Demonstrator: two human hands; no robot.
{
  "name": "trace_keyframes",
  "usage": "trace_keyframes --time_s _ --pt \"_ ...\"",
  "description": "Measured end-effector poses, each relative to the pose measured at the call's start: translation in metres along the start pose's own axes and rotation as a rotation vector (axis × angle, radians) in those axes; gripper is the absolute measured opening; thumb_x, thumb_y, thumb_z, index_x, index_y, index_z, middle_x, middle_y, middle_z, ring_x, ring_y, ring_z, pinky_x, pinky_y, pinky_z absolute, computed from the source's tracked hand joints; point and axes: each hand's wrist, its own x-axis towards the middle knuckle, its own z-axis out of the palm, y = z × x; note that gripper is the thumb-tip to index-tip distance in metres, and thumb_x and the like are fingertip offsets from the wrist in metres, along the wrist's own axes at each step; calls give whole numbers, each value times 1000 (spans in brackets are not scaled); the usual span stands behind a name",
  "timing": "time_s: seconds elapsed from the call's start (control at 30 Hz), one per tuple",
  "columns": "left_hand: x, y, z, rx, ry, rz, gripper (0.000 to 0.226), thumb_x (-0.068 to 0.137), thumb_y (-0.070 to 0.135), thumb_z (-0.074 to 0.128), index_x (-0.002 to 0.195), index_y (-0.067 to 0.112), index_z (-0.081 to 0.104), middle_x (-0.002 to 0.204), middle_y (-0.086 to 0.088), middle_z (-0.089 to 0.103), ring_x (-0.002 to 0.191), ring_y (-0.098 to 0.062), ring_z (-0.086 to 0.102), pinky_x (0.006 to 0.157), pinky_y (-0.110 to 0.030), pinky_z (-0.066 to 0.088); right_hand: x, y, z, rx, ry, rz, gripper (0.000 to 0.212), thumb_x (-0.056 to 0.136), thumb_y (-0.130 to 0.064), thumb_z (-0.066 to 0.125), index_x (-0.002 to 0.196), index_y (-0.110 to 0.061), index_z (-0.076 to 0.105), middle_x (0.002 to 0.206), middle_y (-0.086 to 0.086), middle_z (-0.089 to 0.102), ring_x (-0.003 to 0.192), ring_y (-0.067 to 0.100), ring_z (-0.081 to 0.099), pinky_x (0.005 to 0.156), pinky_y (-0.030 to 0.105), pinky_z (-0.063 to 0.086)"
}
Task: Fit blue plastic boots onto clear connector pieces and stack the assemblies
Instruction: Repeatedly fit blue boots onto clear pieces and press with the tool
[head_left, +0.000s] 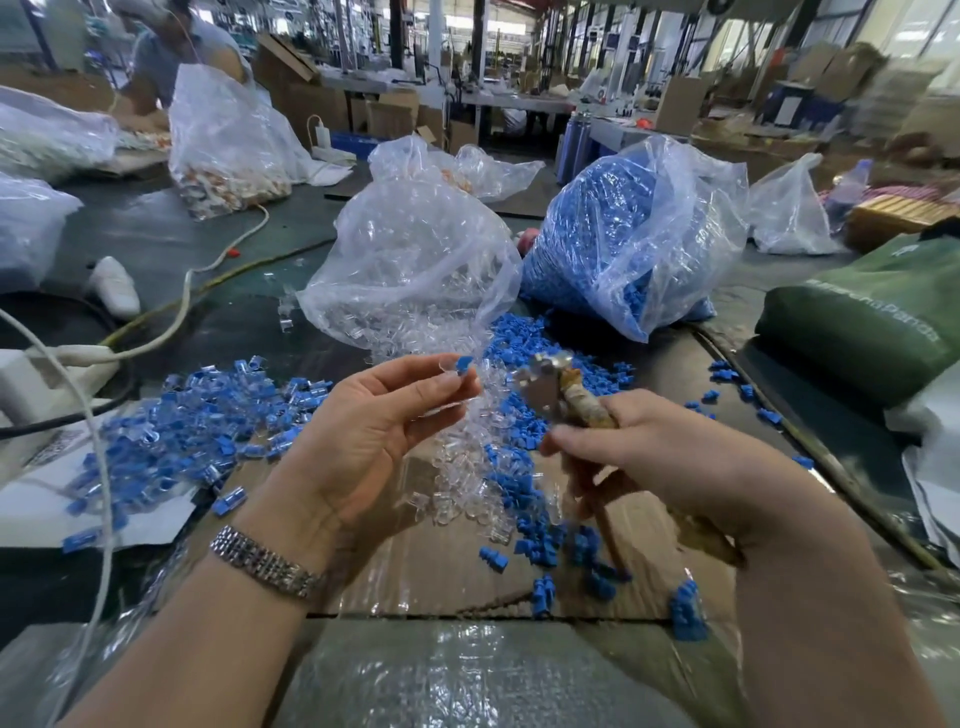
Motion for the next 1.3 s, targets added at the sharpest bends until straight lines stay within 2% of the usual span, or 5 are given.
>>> trace_keyframes --time_s 0.1,0.27,0.83,1.1,1.3 --pt "2 1 0 10 -4 13 28 76 5 73 104 0 77 113 -18 74 101 -23 74 79 -27 60 0 -12 17 -58 -102 -26 34 102 -24 60 103 10 60 88 12 69 91 35 73 86 45 62" --pt "3 -2 3 106 28 17 23 74 7 73 96 6 80 109 -18 75 97 -26 72 90 -37 59 4 -20 30 -70 -154 -54 34 104 -27 57 103 6 63 98 16 77 81 17 75 79 33 62" --pt "-1 -5 6 393 53 171 30 67 29 80 96 21 81 104 -11 78 107 -32 71 104 -53 51 12 -13 41 -58 -47 -60 48 103 -43 56 95 3 68 66 4 71 60 21 72 66 34 60" --pt "1 -2 1 484 68 243 26 74 27 78 99 21 80 102 -6 79 103 -24 74 96 -43 56 15 -12 41 -11 -53 -65 49 100 -49 57 93 -3 70 70 7 72 63 25 72 65 32 60" --pt "7 9 -33 969 621 342 15 86 8 74 92 21 71 93 -3 72 92 -24 69 81 -37 55 11 -1 2 -384 331 12 43 92 -55 64 81 -14 63 73 10 69 64 19 64 64 37 51"
